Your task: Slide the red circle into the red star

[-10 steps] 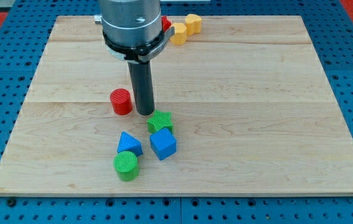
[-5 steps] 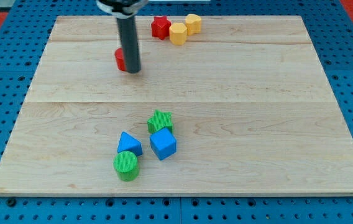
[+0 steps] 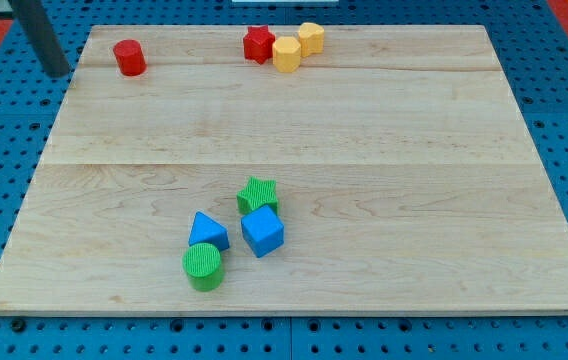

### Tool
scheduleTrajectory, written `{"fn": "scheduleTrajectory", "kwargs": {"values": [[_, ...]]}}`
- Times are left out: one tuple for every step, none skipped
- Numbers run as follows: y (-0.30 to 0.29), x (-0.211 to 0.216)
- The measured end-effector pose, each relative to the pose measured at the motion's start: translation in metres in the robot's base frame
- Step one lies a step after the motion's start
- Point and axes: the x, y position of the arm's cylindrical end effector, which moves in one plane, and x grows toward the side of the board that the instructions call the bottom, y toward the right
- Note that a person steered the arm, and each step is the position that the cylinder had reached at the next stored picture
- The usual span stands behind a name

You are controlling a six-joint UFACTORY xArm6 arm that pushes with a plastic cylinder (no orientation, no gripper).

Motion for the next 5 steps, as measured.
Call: {"fn": "scheduleTrajectory", "kwargs": {"values": [[0.091, -0.018], [0.176, -0.022], [0.137, -0.037], [0.144, -0.062], [0.201, -0.052]]}}
